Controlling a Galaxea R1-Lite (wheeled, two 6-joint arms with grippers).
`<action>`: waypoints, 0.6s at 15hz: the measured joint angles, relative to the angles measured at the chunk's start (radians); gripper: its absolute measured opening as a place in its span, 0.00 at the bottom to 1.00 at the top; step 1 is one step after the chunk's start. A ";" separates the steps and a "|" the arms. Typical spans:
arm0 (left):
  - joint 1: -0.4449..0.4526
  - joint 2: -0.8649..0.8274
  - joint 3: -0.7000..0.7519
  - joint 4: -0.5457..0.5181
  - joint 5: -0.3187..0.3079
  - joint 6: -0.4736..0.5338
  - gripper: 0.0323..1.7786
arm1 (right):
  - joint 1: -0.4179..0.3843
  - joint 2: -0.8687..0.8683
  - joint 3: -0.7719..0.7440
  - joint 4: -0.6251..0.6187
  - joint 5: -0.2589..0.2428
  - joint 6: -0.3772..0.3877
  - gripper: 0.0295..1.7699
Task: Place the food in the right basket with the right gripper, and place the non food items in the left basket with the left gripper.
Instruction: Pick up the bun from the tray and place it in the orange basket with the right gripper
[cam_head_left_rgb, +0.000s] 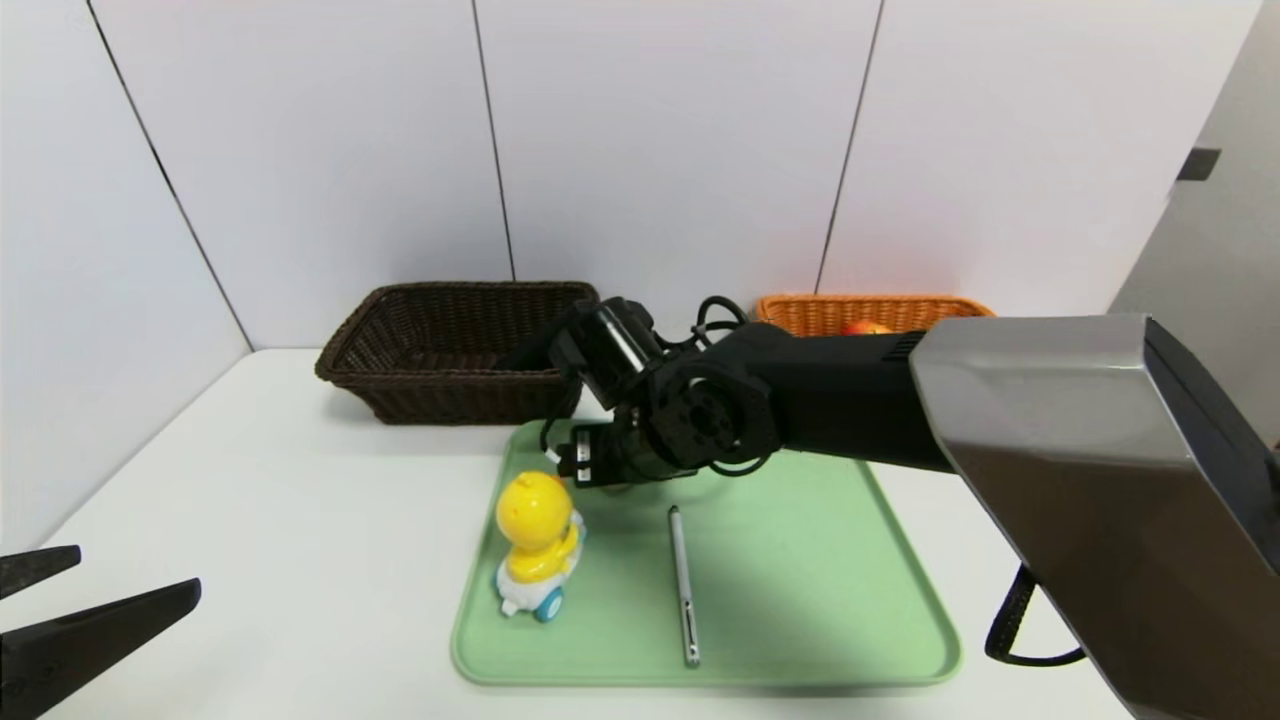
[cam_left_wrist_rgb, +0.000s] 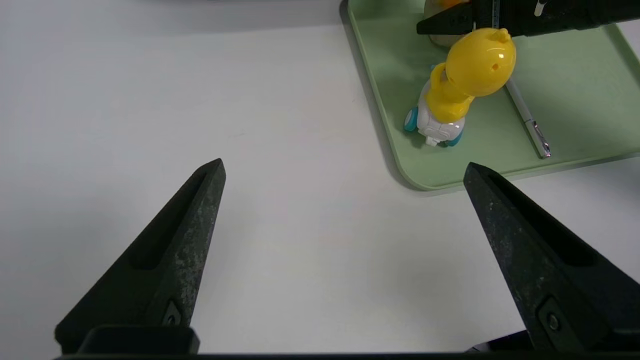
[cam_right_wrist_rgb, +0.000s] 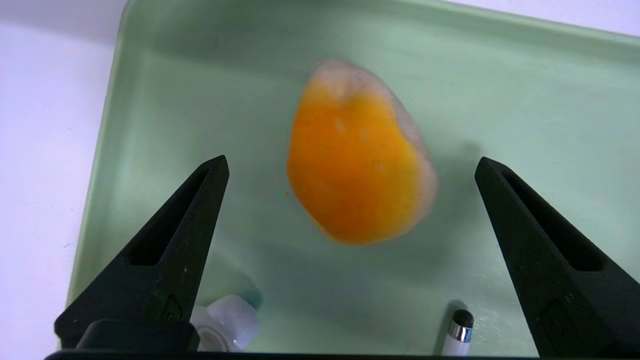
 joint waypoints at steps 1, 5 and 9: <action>0.000 0.000 0.000 0.000 0.001 0.000 0.95 | -0.001 0.004 0.000 -0.007 -0.008 -0.004 0.96; 0.000 0.001 0.000 -0.001 0.001 0.000 0.95 | -0.002 0.020 0.000 -0.019 -0.013 -0.023 0.87; 0.000 0.001 0.000 -0.001 0.000 0.000 0.95 | -0.004 0.026 0.000 -0.023 -0.013 -0.040 0.54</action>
